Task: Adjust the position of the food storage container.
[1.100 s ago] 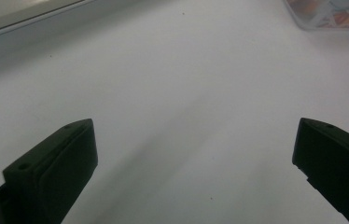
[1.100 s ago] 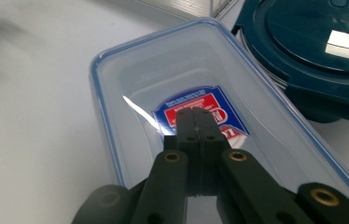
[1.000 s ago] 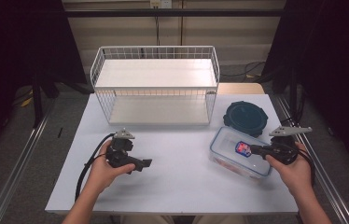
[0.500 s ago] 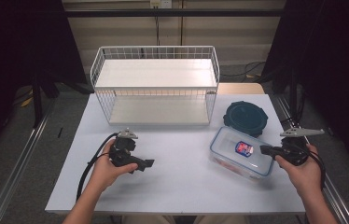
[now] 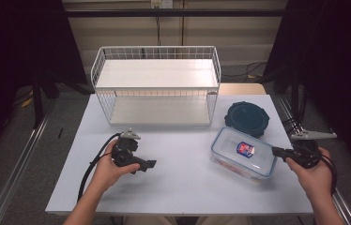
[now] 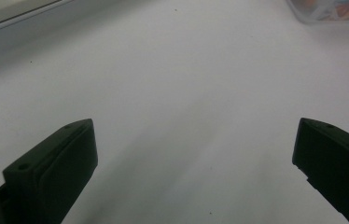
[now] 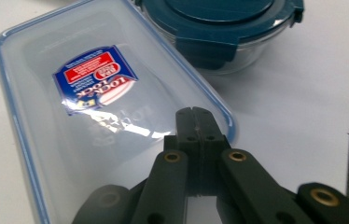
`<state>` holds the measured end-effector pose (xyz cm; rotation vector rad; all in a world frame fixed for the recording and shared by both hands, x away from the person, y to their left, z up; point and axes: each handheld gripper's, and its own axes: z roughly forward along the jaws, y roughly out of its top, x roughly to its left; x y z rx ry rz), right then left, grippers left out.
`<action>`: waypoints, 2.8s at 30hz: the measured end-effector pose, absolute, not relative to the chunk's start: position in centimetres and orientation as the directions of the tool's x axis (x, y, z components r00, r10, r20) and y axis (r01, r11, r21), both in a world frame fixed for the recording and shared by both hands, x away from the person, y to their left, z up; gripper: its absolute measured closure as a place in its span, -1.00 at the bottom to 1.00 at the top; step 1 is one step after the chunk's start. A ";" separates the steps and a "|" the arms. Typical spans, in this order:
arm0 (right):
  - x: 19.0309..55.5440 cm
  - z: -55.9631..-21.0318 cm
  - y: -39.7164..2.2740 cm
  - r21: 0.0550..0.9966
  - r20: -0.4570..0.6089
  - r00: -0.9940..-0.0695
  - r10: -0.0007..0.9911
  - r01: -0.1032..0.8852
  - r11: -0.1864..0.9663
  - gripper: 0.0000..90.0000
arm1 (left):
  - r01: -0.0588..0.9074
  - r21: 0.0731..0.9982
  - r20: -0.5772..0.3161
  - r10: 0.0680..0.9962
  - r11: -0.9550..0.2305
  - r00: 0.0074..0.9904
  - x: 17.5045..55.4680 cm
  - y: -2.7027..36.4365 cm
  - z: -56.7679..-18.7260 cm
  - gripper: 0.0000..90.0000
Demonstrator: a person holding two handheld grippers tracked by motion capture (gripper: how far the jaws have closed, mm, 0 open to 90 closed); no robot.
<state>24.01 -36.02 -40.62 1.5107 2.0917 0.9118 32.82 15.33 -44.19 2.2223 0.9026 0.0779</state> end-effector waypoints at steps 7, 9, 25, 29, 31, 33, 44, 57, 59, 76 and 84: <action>24.0 -40.9 -36.9 0.698 0.027 -0.307 0.951 0.687 0.202 1.00 | 0.582 0.639 -0.199 0.622 -0.504 0.757 32.8 15.2 -44.2 -1.00; 24.0 -40.9 -36.9 0.695 0.028 -0.296 0.955 0.692 0.194 1.00 | 0.583 0.636 -0.199 0.623 -0.505 0.757 32.8 15.2 -44.2 -1.00; 24.0 -41.6 -37.3 0.656 0.000 -0.278 0.961 0.725 0.210 1.00 | 0.576 0.644 -0.192 0.623 -0.504 0.759 32.8 15.1 -44.2 -1.00; 24.0 -41.6 -37.0 0.654 -0.019 -0.273 0.962 0.724 0.219 1.00 | 0.575 0.642 -0.195 0.617 -0.507 0.762 32.8 15.1 -44.1 -1.00; 24.0 -41.5 -36.9 0.655 -0.018 -0.272 0.962 0.724 0.217 1.00 | 0.572 0.645 -0.187 0.620 -0.507 0.762 32.7 15.0 -44.1 -1.00; 24.0 -41.5 -36.9 0.662 -0.015 -0.279 0.960 0.717 0.219 1.00 | 0.574 0.644 -0.188 0.622 -0.506 0.760 32.7 15.0 -44.1 -1.00; 24.5 -41.7 -36.1 0.674 -0.019 -0.296 0.955 0.702 0.231 1.00 | 0.564 0.639 -0.188 0.606 -0.523 0.773 32.7 14.7 -43.9 -1.00; 25.4 -41.8 -34.8 0.674 -0.028 -0.306 0.952 0.697 0.244 1.00 | 0.567 0.630 -0.187 0.606 -0.530 0.773 32.7 14.8 -43.8 -1.00; 25.5 -42.0 -35.0 0.680 -0.025 -0.306 0.952 0.693 0.241 1.00 | 0.568 0.629 -0.184 0.608 -0.531 0.772 32.6 14.9 -43.8 -1.00; 26.7 -42.6 -33.3 0.691 -0.002 -0.322 0.947 0.684 0.234 1.00 | 0.565 0.629 -0.182 0.606 -0.534 0.775 32.4 15.0 -43.6 -1.00; 27.3 -42.7 -30.7 0.704 -0.022 -0.358 0.933 0.657 0.269 1.00 | 0.562 0.632 -0.171 0.612 -0.534 0.772 32.2 14.9 -43.6 -1.00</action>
